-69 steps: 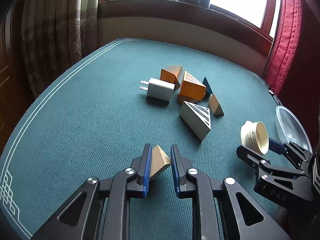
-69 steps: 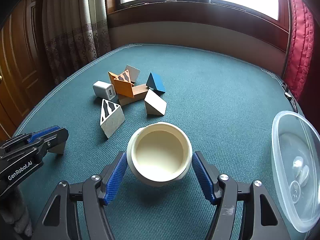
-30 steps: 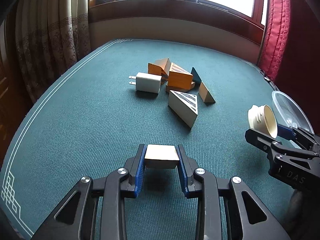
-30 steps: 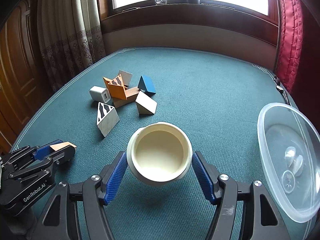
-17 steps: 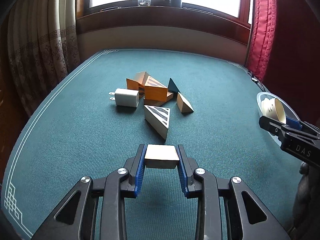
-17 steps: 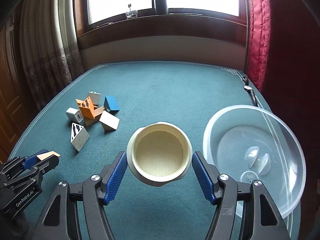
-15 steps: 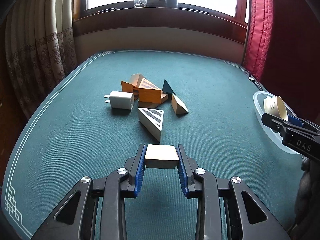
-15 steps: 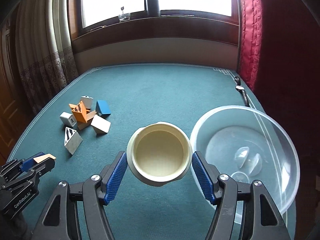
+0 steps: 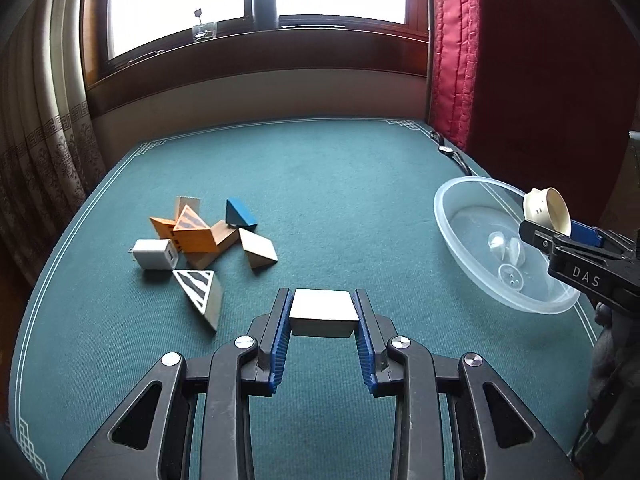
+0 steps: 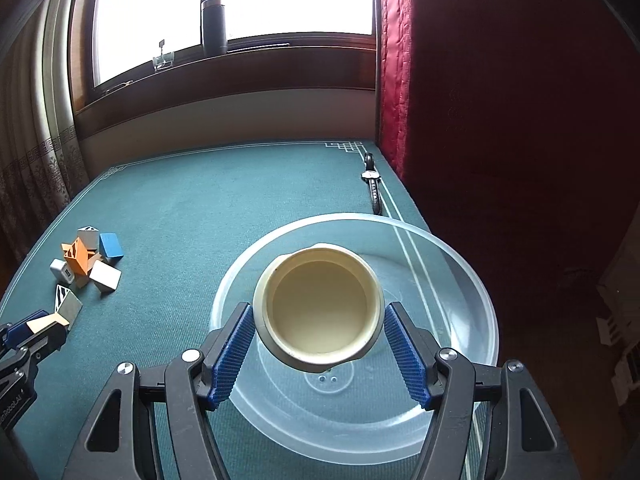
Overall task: Organize rigid objects
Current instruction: 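Carry the tan wedge and cream cup with both tools over the clear bowl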
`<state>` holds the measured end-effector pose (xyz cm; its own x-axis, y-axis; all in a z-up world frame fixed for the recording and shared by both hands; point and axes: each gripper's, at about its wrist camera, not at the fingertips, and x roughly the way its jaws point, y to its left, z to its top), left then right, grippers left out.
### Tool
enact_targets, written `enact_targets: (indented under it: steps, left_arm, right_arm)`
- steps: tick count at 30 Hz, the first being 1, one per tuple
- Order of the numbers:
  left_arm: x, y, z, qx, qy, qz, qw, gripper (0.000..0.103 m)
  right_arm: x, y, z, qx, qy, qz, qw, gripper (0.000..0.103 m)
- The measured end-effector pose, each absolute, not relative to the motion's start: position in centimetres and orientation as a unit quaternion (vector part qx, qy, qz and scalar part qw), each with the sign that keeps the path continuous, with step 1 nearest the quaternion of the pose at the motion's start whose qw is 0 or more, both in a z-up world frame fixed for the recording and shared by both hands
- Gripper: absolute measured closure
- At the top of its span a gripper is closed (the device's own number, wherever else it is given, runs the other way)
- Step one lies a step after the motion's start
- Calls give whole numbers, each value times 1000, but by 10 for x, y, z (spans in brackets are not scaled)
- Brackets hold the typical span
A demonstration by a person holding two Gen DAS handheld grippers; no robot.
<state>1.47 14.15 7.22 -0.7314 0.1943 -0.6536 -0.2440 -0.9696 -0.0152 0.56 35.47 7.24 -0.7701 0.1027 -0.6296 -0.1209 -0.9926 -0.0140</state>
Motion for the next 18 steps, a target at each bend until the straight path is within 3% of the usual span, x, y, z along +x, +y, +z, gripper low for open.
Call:
enact_targets:
  steps: [18]
  left_arm:
    - [-17, 246, 78, -346, 69, 913, 205, 72]
  right_arm:
    - [14, 400, 71, -324, 23, 939, 111, 33]
